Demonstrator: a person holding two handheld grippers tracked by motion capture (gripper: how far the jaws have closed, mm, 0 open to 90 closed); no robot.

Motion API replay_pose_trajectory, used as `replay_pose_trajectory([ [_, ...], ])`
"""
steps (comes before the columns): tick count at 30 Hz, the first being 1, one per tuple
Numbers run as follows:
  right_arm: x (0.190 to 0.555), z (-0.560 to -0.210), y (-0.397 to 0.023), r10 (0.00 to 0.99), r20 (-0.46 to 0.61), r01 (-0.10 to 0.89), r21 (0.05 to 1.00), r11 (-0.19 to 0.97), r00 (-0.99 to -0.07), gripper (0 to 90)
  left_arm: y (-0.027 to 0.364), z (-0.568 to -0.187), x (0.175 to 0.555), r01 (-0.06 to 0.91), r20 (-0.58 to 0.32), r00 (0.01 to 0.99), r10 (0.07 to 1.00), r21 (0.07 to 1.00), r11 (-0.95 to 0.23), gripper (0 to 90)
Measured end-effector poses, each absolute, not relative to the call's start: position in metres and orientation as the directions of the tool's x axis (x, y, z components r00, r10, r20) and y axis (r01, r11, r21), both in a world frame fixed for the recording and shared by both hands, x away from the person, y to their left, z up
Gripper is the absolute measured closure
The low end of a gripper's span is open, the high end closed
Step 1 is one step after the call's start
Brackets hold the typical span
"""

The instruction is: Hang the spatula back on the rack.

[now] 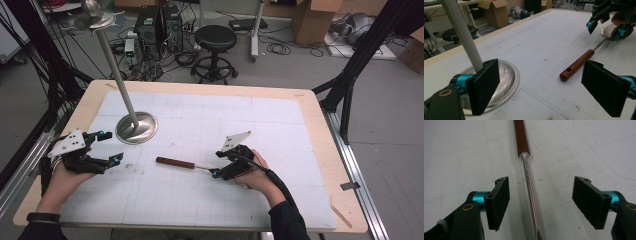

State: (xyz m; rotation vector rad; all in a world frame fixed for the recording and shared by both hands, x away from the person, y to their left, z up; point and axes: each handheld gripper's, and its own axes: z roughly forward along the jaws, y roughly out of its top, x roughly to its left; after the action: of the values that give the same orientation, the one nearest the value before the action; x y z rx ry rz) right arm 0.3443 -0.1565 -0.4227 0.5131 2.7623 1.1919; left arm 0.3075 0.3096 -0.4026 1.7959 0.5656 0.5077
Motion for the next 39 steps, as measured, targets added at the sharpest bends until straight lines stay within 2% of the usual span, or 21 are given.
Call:
replay_pose_trajectory([
  [17,0.347,-0.428,-0.136,0.293,0.038,0.253,0.618,0.745,-0.955,53.9,0.313,-0.409,0.309,0.137,0.049,0.786,0.617,0.958,-0.252,15.8],
  [24,0.348,-0.429,-0.135,0.309,0.028,0.266,0.588,0.764,-0.951,64.4,0.310,-0.411,0.309,0.146,0.049,0.788,0.614,0.954,-0.264,15.9],
  [32,0.347,-0.424,-0.125,0.297,-0.002,0.251,0.529,0.811,-0.955,72.5,0.309,-0.412,0.309,0.145,0.051,0.790,0.611,0.953,-0.267,15.9],
  [39,0.350,-0.418,-0.113,0.306,0.008,0.278,0.442,0.853,-0.952,73.9,0.310,-0.411,0.308,0.142,0.053,0.788,0.613,0.954,-0.265,15.9],
])
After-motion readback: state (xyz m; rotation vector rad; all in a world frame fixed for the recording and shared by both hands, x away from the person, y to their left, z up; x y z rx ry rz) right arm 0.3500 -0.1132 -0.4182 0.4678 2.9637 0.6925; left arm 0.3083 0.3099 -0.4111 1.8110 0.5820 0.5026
